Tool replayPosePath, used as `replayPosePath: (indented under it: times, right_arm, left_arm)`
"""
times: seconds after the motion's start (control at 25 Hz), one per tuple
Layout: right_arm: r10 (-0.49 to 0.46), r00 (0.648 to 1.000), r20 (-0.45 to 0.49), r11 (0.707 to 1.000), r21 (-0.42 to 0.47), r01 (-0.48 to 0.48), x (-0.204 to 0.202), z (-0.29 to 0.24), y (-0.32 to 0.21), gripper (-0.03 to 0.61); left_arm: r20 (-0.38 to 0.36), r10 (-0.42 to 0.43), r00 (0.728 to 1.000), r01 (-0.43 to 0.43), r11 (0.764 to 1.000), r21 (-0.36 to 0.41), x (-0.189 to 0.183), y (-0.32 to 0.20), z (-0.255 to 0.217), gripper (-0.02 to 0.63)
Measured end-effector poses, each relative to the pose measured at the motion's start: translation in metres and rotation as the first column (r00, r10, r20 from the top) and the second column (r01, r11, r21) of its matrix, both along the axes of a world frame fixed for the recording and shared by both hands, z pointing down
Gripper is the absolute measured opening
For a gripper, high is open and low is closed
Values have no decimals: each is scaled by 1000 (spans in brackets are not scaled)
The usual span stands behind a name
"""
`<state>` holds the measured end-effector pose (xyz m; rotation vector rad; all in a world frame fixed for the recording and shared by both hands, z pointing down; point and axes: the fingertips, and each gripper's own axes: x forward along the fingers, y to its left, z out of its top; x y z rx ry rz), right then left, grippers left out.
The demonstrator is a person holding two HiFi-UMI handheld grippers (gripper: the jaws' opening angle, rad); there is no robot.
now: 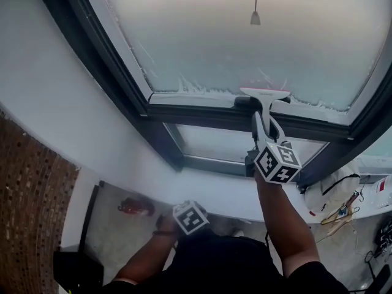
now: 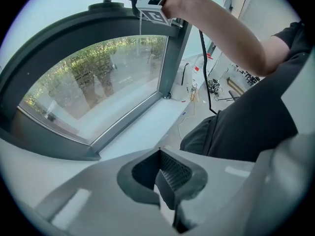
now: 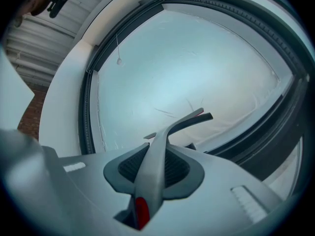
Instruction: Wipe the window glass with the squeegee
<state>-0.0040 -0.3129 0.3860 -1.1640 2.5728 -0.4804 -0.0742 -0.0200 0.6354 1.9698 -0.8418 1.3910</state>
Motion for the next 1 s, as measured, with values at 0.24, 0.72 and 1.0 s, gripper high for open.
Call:
replayPosePath:
  times: [0.24, 0.72, 1.0]
  right_arm:
    - [33, 999, -14, 995, 93, -31, -7, -23, 22, 97]
    - [28, 997, -70, 900, 435, 5, -97, -152, 58, 97]
    - [38, 998, -57, 853, 522, -3, -125, -234, 42, 97]
  left_arm:
    - [-24, 101, 995, -99, 994, 51, -32, -25, -13, 0]
    - [-136, 184, 973, -127, 930, 346, -86, -97, -72, 0]
    - [-380, 192, 905, 44, 846, 531, -93, -120, -129, 0]
